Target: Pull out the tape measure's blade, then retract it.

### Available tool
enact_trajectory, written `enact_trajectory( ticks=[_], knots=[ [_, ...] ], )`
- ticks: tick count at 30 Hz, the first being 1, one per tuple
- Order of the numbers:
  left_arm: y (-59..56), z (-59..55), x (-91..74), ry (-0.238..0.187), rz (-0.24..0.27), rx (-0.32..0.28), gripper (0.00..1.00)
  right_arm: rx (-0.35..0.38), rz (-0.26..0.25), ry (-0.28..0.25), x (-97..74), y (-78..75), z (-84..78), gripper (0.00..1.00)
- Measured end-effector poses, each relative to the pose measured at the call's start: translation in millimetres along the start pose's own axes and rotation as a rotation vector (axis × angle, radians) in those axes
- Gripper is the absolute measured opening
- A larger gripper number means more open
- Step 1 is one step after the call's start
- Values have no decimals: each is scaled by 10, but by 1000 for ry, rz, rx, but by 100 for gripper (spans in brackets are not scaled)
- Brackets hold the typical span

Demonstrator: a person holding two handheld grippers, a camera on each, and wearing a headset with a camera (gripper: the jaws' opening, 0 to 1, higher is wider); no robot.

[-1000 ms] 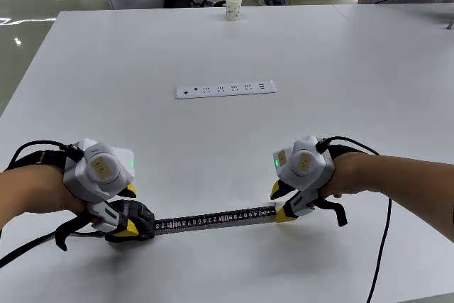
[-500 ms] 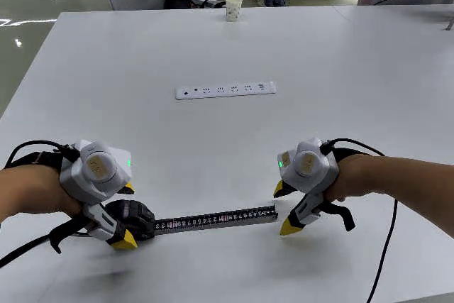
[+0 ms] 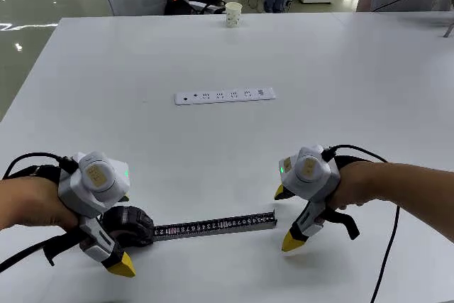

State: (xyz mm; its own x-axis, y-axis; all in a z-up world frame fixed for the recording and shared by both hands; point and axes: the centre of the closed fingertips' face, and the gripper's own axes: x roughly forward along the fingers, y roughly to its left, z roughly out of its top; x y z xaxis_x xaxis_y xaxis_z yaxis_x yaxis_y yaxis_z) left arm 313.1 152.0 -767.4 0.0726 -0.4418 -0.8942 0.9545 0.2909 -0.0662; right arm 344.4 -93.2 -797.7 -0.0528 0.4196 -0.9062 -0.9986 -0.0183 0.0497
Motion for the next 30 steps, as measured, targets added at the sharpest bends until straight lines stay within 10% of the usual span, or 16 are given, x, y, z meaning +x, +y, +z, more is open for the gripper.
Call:
enact_trajectory(
  ticks=[12,30],
  knots=[
    [25,23,-41,-100,38,-153,99,170,-69,-51,-48,-74,-64,99],
    [174,-23,-191,-265,156,-291,99,315,-178,-163,-232,-85,-242,99]
  ],
)
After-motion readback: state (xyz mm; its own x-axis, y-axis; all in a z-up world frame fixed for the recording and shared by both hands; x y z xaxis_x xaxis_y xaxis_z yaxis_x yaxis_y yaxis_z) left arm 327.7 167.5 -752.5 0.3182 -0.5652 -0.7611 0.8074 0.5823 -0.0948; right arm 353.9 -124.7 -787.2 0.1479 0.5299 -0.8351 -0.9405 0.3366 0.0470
